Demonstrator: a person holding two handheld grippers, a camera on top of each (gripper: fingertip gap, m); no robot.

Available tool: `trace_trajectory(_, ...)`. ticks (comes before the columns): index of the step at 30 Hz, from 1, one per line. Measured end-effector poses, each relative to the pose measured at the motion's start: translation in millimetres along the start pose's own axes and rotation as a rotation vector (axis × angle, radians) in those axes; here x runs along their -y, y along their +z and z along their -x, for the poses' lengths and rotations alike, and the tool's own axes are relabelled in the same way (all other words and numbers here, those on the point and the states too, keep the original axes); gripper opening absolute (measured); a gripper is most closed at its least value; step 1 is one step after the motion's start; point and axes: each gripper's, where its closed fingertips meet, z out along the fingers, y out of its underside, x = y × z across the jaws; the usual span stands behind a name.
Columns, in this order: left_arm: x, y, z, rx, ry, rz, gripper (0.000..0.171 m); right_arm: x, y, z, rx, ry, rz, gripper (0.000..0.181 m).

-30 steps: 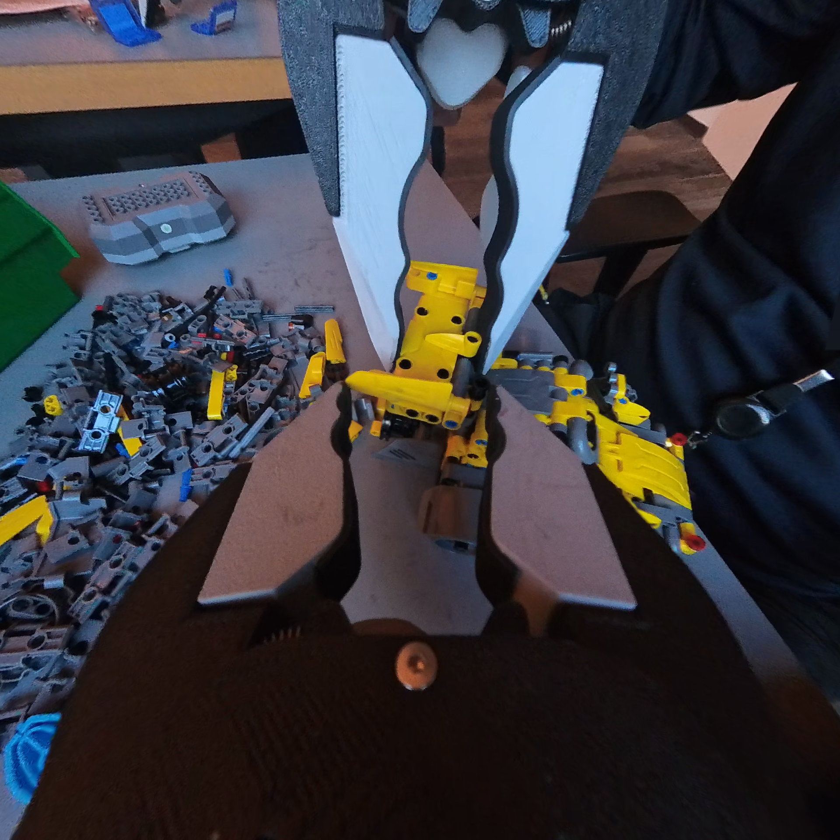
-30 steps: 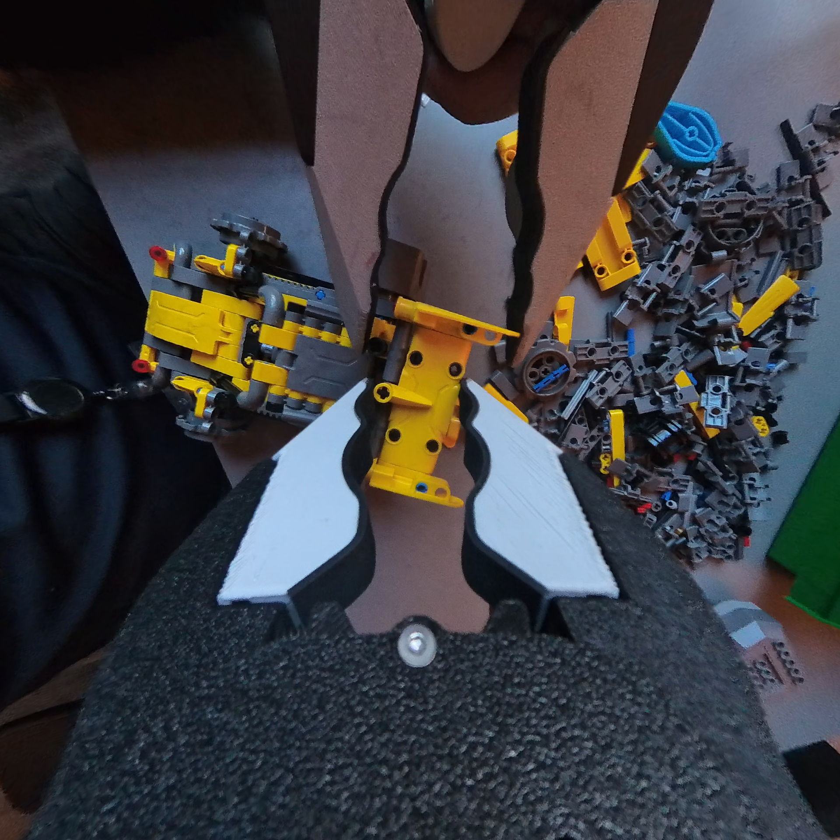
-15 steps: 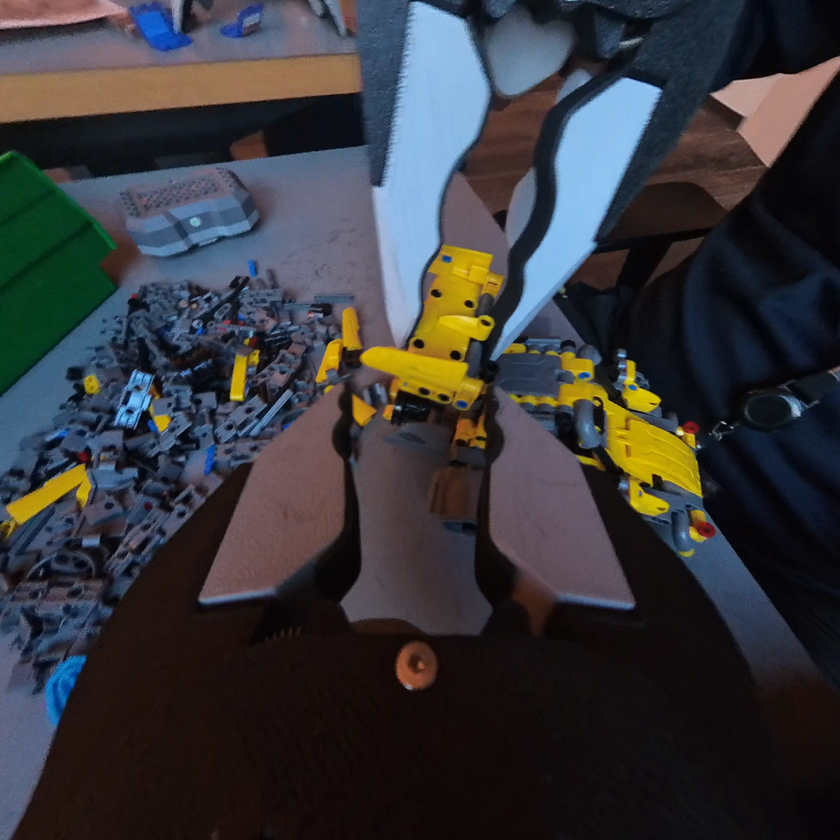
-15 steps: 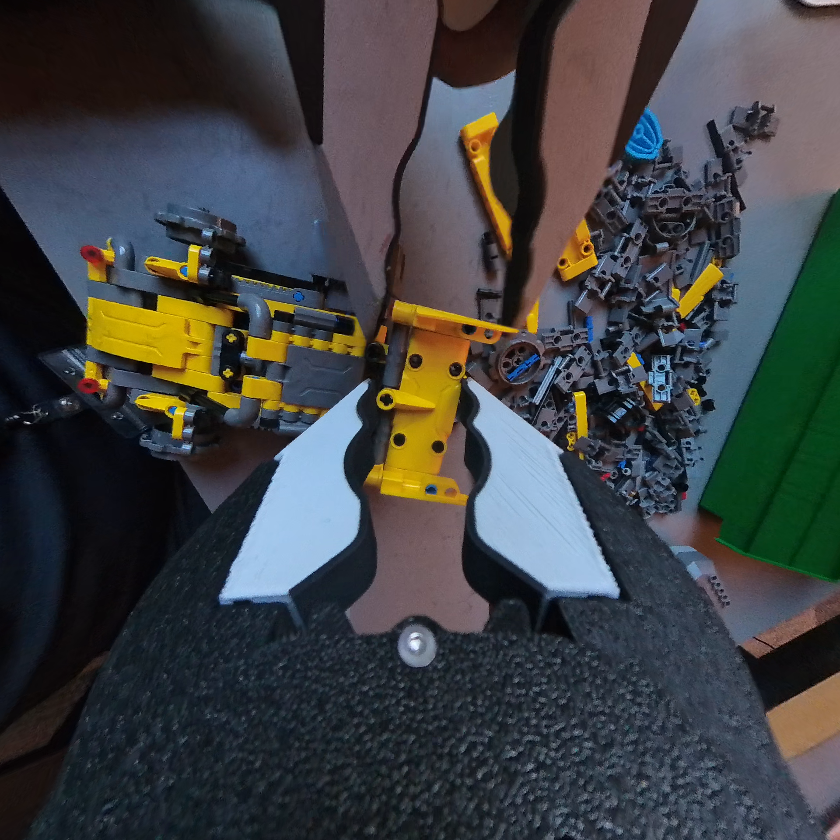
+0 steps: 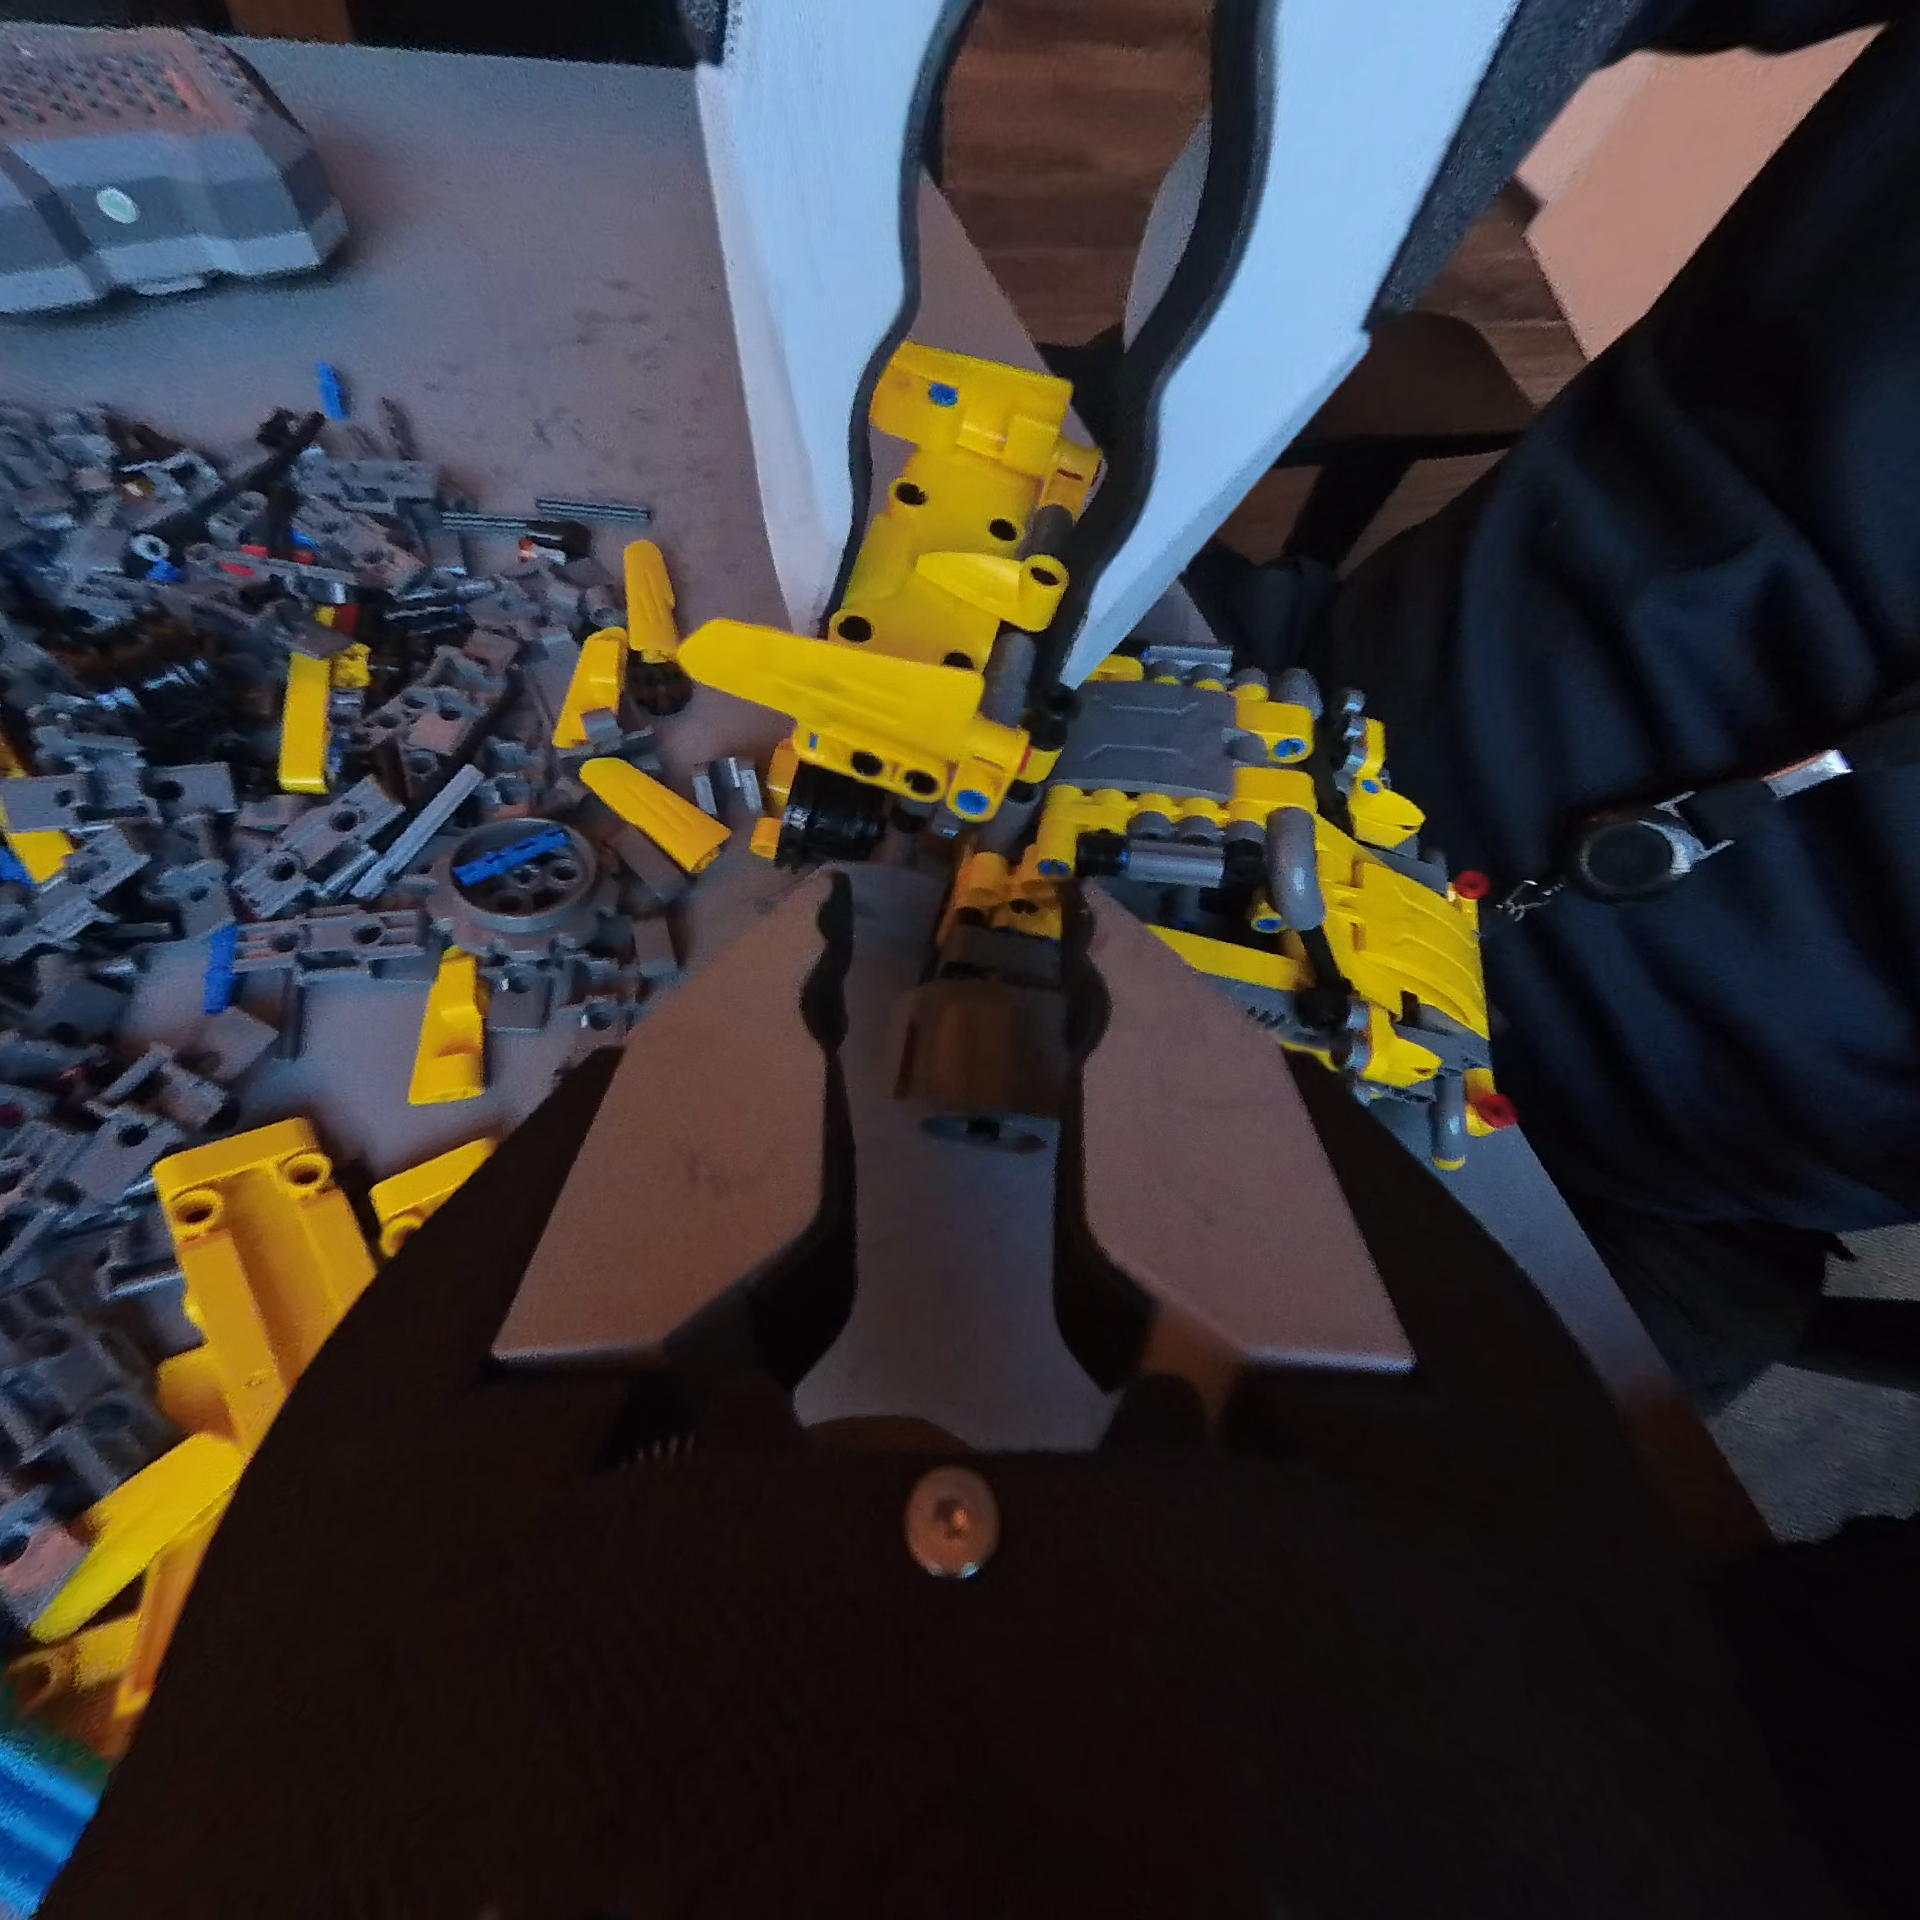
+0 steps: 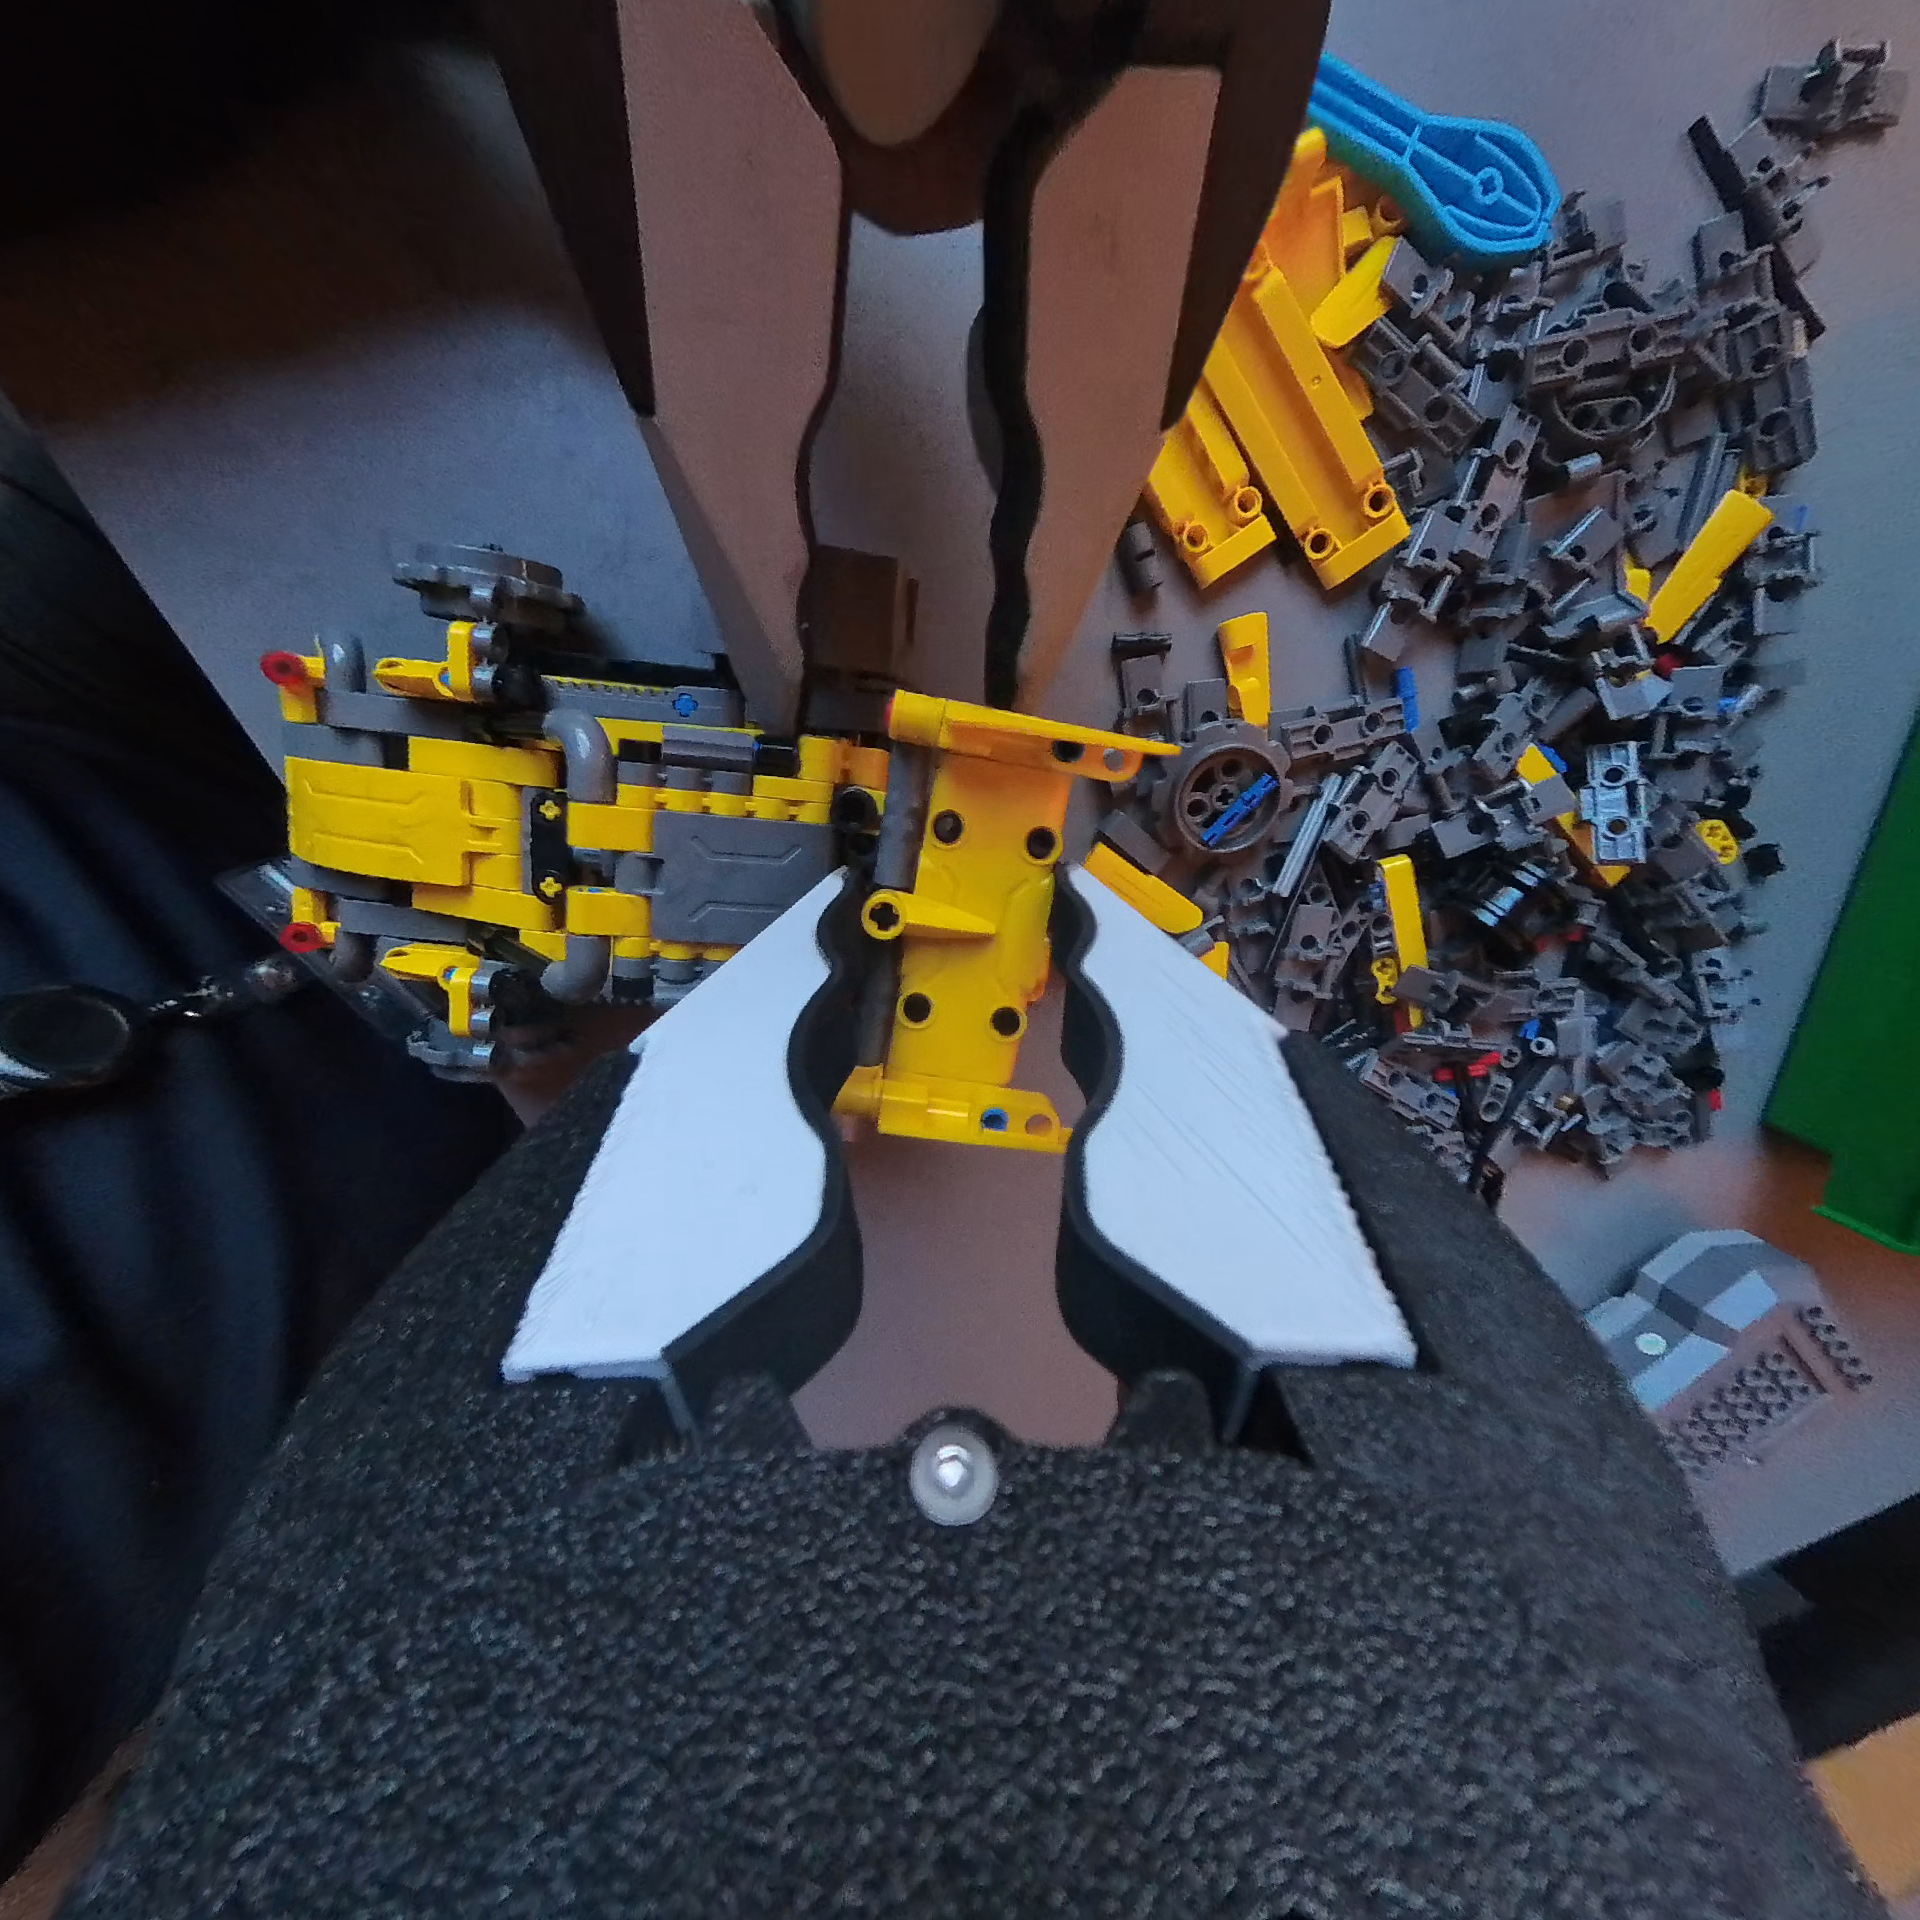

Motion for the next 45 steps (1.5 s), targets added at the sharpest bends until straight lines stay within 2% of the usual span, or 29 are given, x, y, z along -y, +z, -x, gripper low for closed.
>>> trace_trajectory(8,-1,4,-12,-0.071,0.022,-0.006,0.022,2,-3,1,-0.186,-0.093,0.015,0.035)
trace_trajectory(17,-4,8,-14,-0.088,0.016,0.017,0.023,5,-2,0,-0.355,-0.196,-0.027,0.035)
trace_trajectory(21,-5,9,-16,-0.100,0.014,0.013,0.023,5,-1,2,-0.317,-0.148,-0.059,0.035)
trace_trajectory(27,-5,9,-18,-0.110,0.022,0.013,0.022,1,5,2,-0.121,-0.015,-0.092,0.035)
trace_trajectory(32,-5,9,-19,-0.114,0.031,0.014,0.023,0,12,1,-0.099,-0.026,-0.062,0.034)
trace_trajectory(42,-5,4,-18,-0.100,0.015,0.012,0.021,-2,10,3,0.054,0.084,-0.129,0.035)
trace_trajectory(44,-2,-3,-13,-0.071,-0.011,-0.013,0.028,-6,11,3,0.061,0.074,-0.116,0.035)
trace_trajectory(45,2,-7,-7,-0.039,-0.027,-0.037,0.036,-6,10,2,0.049,0.061,-0.118,0.035)
